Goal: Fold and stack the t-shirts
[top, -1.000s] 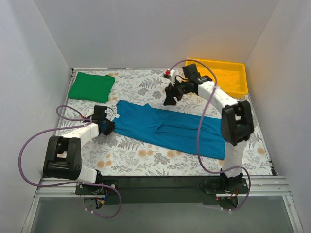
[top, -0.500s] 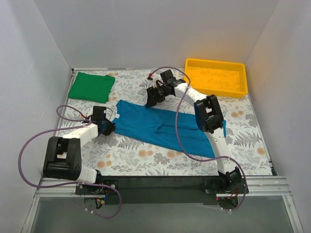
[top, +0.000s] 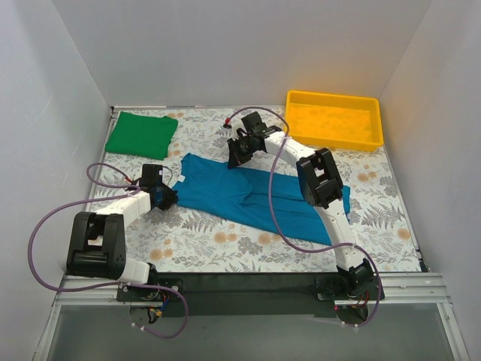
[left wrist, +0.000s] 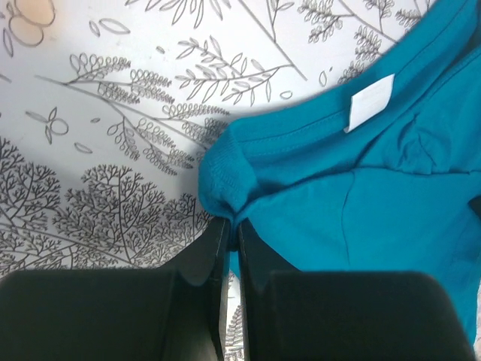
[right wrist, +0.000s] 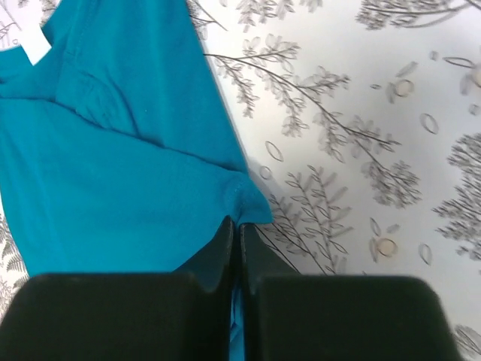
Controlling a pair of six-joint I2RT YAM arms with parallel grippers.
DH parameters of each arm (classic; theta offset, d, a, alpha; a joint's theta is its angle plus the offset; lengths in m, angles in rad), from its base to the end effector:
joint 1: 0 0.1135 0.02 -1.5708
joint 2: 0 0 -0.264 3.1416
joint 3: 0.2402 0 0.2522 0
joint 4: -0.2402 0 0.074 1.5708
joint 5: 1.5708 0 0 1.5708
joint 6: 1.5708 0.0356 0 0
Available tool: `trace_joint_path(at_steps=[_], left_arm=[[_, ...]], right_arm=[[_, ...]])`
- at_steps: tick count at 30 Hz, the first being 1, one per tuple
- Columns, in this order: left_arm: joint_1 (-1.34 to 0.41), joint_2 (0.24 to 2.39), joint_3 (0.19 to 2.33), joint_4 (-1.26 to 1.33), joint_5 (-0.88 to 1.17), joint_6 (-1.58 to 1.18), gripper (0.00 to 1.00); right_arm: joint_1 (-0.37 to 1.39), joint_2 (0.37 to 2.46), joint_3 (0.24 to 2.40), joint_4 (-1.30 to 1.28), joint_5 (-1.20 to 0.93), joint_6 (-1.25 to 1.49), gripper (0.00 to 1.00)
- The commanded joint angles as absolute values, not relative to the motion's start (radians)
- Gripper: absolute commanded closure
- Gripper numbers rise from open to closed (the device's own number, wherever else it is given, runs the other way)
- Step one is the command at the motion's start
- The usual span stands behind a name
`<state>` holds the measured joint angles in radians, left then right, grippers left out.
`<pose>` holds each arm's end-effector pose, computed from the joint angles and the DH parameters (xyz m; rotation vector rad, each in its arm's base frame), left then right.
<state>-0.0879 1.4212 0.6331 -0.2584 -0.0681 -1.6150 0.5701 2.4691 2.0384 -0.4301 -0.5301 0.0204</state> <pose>0.2500 -0.0196 0.1484 -1.8883 1.9370 -0.4853 0.4469 0.3079 0.1508 -0.9075 2.3047 0.9058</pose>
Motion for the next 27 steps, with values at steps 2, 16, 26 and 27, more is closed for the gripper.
trace_joint_path(at_steps=[2,16,26,27], left_arm=[[-0.074,1.460,0.733,-0.244,-0.060,-1.585,0.99],[-0.072,2.083,1.418,-0.230,0.288,-1.350,1.00],[-0.061,2.287,1.707,-0.365,0.316,-1.266,0.88],[-0.058,2.290,1.716,-0.367,0.318,-1.258,0.86]], right_arm=[[0.500,2.471,2.103,-0.462,-0.462,0.043,0.99],[0.330,2.493,2.178,-0.397,-0.456,0.097,0.75],[0.284,2.427,2.168,-0.374,-0.569,-0.037,0.32],[0.284,2.428,2.168,-0.368,-0.592,-0.034,0.32]])
